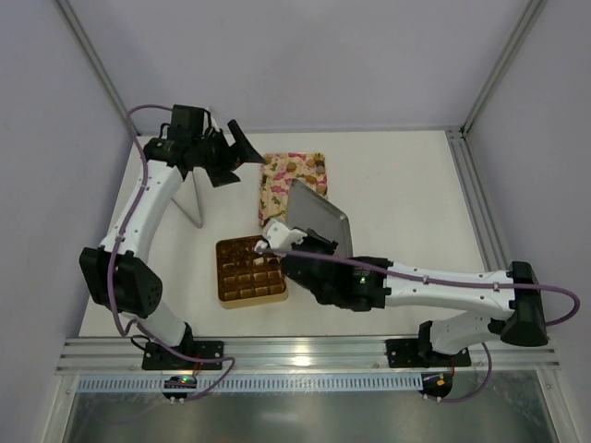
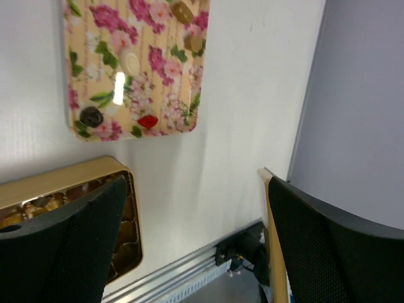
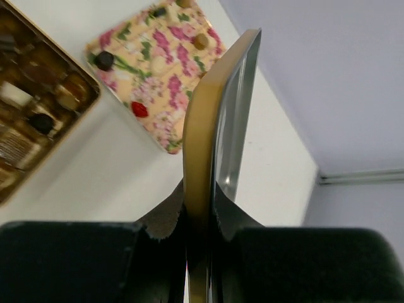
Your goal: Pack the chocolate
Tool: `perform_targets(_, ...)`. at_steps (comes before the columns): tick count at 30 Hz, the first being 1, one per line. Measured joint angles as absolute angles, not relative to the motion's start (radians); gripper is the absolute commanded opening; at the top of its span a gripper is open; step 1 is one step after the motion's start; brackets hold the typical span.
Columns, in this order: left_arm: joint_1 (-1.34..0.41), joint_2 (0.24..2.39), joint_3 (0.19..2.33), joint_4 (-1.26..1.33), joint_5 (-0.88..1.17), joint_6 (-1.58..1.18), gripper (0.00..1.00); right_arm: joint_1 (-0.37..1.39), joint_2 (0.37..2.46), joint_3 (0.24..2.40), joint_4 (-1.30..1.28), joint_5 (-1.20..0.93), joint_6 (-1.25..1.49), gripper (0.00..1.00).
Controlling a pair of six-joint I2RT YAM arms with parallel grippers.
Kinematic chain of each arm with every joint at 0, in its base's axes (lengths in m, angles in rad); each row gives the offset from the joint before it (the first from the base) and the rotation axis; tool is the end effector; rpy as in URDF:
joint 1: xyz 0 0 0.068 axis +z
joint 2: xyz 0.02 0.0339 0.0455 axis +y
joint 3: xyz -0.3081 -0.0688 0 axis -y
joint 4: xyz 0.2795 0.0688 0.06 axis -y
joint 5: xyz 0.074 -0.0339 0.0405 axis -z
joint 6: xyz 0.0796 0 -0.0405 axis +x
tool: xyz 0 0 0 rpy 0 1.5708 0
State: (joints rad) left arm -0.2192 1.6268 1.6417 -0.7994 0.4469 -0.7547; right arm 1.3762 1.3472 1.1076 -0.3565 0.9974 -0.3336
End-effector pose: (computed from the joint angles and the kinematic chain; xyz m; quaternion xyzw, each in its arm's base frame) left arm 0.4015 -0.1247 0.3823 -0.1564 0.8911 -0.3557 0.2344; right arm 0.1303 0.3152 0.3401 -0.4385 0.6782 -0.1617 0.5671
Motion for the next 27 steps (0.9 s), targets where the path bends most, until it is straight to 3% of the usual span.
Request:
perform_targets(5, -0.208, 1.548, 1.731, -0.858, 0.264, -0.715, 0.90, 1.182, 1.291, 1.295, -0.517, 0.637, -0.099, 0.04)
perform_targets(11, -0.206, 1.313, 1.750, -0.897, 0.073, -0.670, 0.92, 0.853, 1.222, 1.316, -0.500, 0.043, 0.181, 0.04)
perform_targets(18, -0.202, 1.098, 1.570, -0.896, -0.012, -0.636, 0.92, 0.694, 1.339, 1.085, -0.018, -0.555, 0.671, 0.04)
perform_targets(27, -0.202, 1.079, 1.211, -0.915, 0.023, -0.624, 0.92, 0.693, 1.581, 0.932, 0.546, -0.770, 1.141, 0.04)
